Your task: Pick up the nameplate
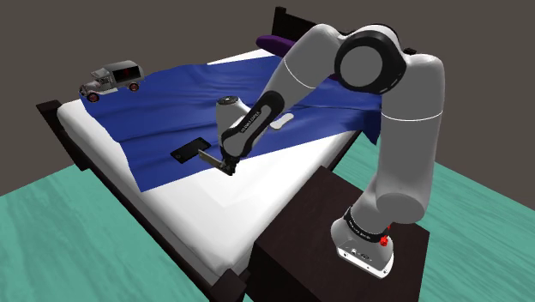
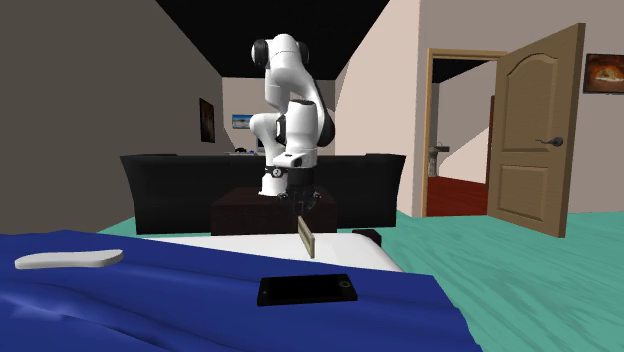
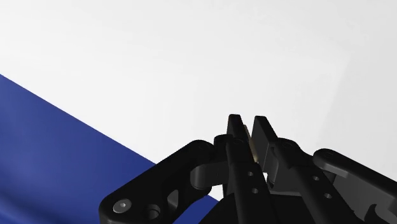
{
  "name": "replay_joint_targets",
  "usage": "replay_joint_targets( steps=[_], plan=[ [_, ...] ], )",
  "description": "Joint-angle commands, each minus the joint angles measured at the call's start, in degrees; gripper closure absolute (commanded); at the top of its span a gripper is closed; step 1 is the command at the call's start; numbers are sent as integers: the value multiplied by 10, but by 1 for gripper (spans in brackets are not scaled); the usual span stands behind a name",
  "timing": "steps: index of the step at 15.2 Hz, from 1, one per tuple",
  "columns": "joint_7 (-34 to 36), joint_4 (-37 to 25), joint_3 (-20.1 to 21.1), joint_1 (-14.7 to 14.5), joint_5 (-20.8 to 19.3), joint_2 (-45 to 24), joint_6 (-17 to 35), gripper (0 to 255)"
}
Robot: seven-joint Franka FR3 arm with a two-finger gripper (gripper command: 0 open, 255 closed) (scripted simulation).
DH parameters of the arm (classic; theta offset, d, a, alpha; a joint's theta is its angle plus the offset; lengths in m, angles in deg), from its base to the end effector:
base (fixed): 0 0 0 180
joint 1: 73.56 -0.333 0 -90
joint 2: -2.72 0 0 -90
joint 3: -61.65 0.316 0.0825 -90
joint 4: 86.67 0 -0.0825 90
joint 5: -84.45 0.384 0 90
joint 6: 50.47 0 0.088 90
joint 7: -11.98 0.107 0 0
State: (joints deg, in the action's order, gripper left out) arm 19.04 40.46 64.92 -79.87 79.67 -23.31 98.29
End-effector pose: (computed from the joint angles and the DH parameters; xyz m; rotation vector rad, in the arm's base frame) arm 0.5314 0.0925 0.1623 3.1087 0.1745 -0.1125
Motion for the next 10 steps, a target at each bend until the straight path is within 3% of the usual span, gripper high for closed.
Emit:
replay_joint_targets(
  steps=[1, 10],
  plan=[
    [-2, 5, 2, 2, 2, 18, -13, 255],
    [-8, 10, 6, 5, 10, 68, -58, 255]
  ],
)
